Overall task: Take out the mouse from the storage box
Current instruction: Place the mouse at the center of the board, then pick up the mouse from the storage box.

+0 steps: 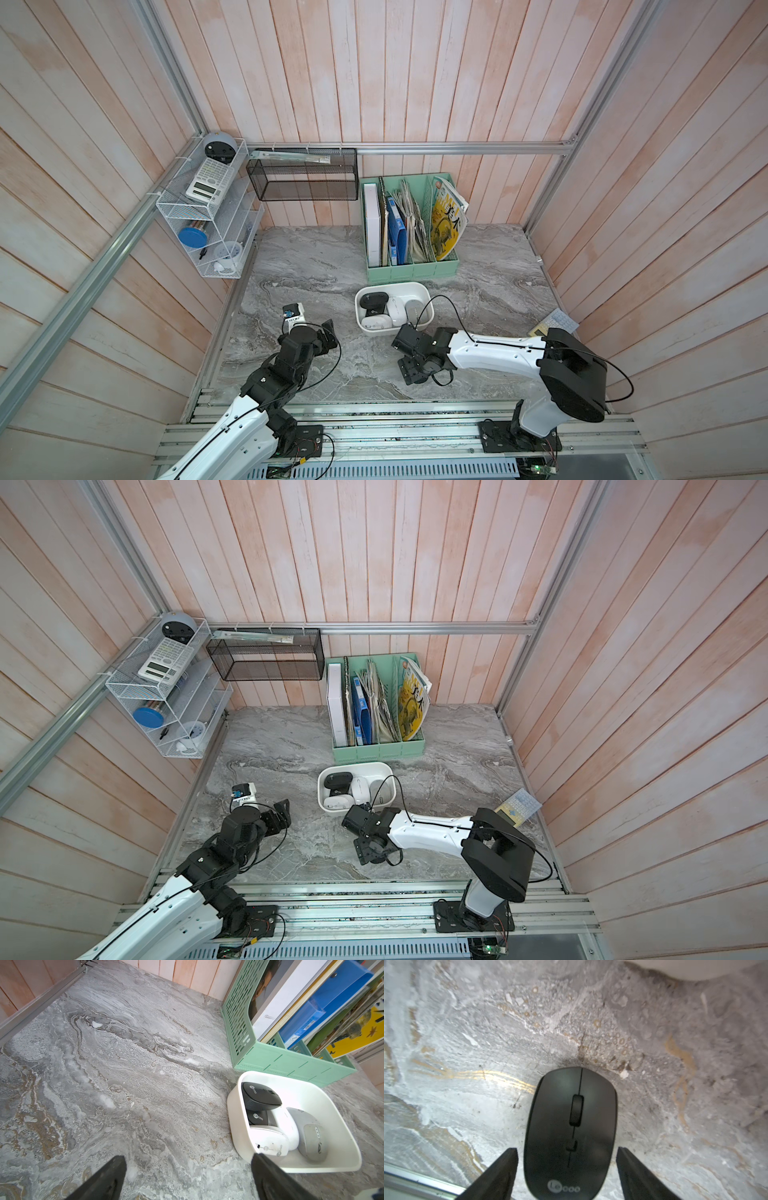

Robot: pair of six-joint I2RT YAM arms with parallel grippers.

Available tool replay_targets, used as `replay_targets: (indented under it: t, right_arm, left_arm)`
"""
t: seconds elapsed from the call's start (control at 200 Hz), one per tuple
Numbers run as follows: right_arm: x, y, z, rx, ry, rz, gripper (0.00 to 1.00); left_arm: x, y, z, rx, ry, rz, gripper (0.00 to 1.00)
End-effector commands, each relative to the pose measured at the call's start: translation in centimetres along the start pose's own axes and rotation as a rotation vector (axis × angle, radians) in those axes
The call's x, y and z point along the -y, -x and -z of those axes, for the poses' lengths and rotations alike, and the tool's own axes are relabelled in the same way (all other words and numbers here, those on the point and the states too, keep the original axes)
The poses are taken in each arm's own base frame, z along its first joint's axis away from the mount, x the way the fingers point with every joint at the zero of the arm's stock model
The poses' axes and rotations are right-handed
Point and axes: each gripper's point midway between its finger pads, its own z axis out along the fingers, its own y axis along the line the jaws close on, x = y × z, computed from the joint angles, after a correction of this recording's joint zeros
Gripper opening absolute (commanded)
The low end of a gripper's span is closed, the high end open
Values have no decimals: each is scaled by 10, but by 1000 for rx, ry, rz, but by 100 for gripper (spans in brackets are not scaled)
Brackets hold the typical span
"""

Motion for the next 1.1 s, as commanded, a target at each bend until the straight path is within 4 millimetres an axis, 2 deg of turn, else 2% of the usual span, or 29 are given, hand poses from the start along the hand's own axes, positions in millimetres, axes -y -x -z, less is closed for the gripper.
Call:
replay_targets:
  t: [0.0,0.19,0.35,0.485,0.675,0.91,1.095]
  right_arm:
    - [13,13,25,95,-43,25,82]
    - [55,36,66,281,-185,14,82]
    - [93,50,88,381,-230,-29,82]
    - [125,56,91,466,-219,-122,82]
    - [153,57,86,576,-170,-229,83]
    - [157,53,73,617,-126,-277,83]
    - [156,51,66,618,-112,-282,83]
  left_arm:
    - [9,3,-4,-14,-21,-21,100]
    - [33,9,-12,-82,-44,-52,100]
    - [61,22,-10,-94,-25,-170,100]
    - [84,26,-16,-154,-9,-270,100]
    - [109,28,-29,-270,26,-436,100]
    - [139,12,-53,-411,10,-600,94]
    - [155,-14,-81,-514,22,-753,91]
